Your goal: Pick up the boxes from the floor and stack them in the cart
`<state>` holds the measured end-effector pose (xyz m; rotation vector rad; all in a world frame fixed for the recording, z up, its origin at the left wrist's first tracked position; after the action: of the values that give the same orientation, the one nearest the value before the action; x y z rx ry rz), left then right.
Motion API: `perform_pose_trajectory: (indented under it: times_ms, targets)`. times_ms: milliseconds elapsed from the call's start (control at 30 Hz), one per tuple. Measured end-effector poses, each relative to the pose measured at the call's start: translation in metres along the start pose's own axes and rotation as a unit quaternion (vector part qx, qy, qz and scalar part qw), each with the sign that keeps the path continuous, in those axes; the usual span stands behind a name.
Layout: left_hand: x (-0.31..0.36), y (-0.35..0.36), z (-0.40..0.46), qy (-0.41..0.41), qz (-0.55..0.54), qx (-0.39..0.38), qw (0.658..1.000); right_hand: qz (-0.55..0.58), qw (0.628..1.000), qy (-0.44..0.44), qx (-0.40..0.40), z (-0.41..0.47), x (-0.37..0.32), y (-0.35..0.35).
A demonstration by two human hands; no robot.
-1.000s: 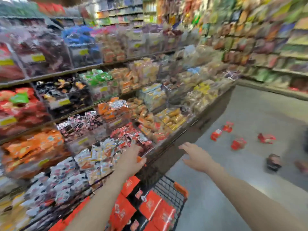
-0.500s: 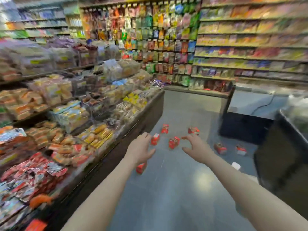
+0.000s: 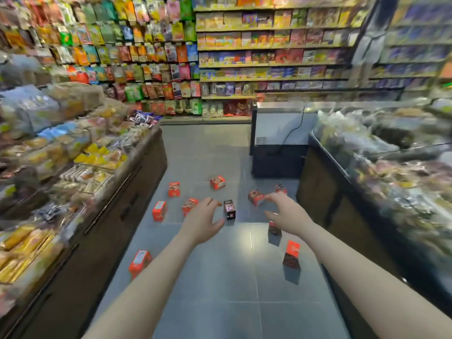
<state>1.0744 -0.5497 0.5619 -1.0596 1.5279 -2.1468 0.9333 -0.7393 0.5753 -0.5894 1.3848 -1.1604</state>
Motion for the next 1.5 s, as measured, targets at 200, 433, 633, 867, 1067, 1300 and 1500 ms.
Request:
perform_pose_trajectory:
  times_ms: [200,433,633,867,1067,1300,1500]
  targets:
    - [0.037,0.074,0.101,0.057,-0.009,-0.060,0.997,-0.015,0.996,0.092,0.001,0.024,0.103,-0.006]
    - [0.058,0.147,0.217,0.102,-0.015,-0.157,0.982,0.009,0.978,0.210,0.001,0.069,0.205,0.001]
    - [0.063,0.210,0.278,0.106,-0.008,-0.225,0.969,0.040,0.958,0.284,-0.021,0.084,0.277,0.025]
    - [0.048,0.288,0.341,0.048,-0.024,-0.270,0.961,0.083,0.938,0.330,-0.061,0.108,0.376,0.068]
    - [0.027,0.361,0.407,-0.047,-0.010,-0.311,0.949,0.097,0.916,0.354,-0.162,0.148,0.482,0.114]
    - [0.010,0.441,0.464,-0.139,-0.044,-0.331,0.932,0.112,0.892,0.353,-0.258,0.197,0.566,0.177]
    - [-0.036,0.561,0.466,-0.212,-0.071,-0.363,0.905,0.130,0.864,0.378,-0.306,0.201,0.627,0.299]
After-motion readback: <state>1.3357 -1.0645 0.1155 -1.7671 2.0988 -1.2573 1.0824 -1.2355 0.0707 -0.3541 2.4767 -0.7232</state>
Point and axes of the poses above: each hand's wrist, its own z-axis towards the middle knuckle, its own y-axis out of the palm, x = y × z, the point moved 4 cm from there along z, towards the middle knuckle, and after that the axes turned 11 degrees about -y, right-handed, at the moved point
